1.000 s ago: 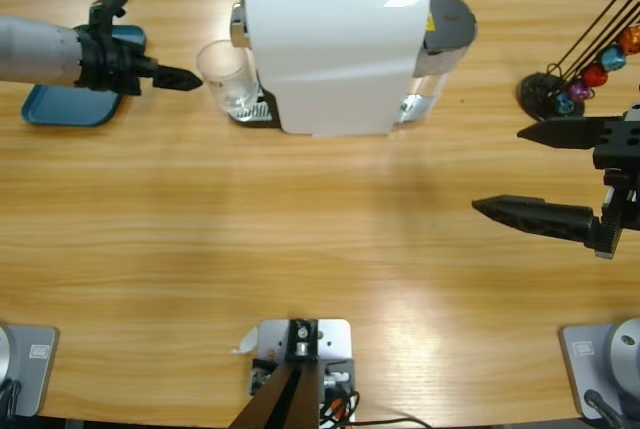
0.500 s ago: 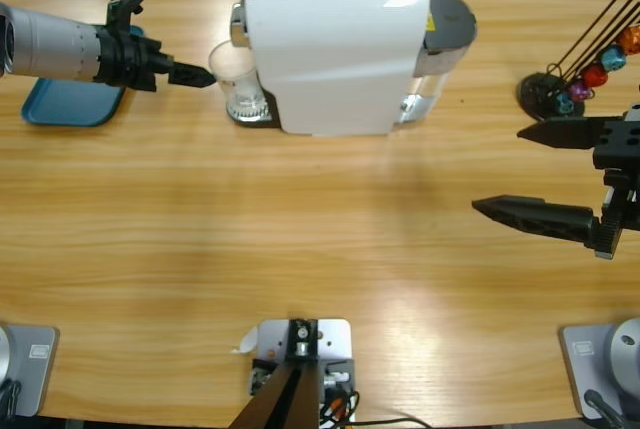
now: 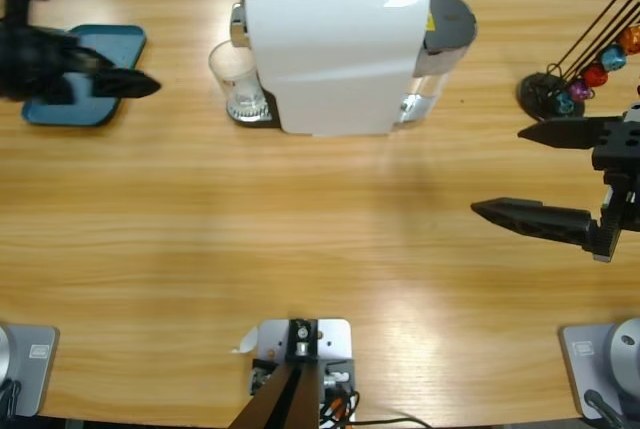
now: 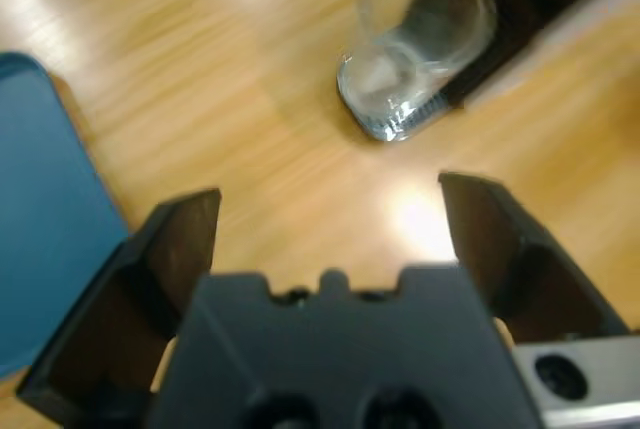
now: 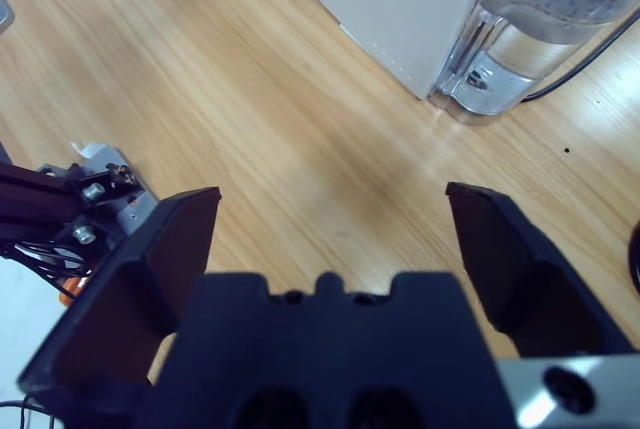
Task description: Pour coffee
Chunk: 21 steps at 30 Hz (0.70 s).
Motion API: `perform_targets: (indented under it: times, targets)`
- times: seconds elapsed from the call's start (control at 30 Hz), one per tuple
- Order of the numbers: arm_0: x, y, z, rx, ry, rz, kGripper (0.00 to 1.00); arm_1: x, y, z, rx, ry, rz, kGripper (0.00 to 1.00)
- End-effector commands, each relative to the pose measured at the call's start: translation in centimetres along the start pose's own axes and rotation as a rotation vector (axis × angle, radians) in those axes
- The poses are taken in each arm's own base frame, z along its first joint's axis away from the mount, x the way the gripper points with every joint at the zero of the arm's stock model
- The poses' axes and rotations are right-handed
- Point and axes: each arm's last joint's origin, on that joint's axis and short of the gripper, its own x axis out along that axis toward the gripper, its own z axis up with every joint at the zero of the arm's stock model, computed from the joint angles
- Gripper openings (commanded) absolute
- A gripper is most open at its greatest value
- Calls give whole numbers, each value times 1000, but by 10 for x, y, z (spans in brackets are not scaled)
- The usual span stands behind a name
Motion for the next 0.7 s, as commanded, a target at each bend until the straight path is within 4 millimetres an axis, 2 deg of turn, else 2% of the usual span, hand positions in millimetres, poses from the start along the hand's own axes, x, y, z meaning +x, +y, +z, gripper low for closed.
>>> perform_targets:
  times: [0.03,0.13,0.23,0.33,0.4,0.57,0.7]
  targets:
    - [-67,-20,-36,81,-70,27,895,9,-5,-3,33,31,-73,1000]
    - [-55,-31,-36,140,-29,55,890,17,-8,1,33,46,-121,996]
    - [-55,-33,-37,153,-45,78,908,18,-13,0,51,45,-184,991]
    - [-71,-28,-45,170,-50,160,921,20,-17,-2,72,38,-227,995]
    - [-80,-27,-53,182,-63,163,982,21,-19,-3,80,40,-238,991]
    - [-82,-23,-61,174,-58,178,987,26,-19,-6,96,47,-241,991]
    - [-83,-20,-65,158,-57,184,953,27,-19,-6,100,57,-243,996]
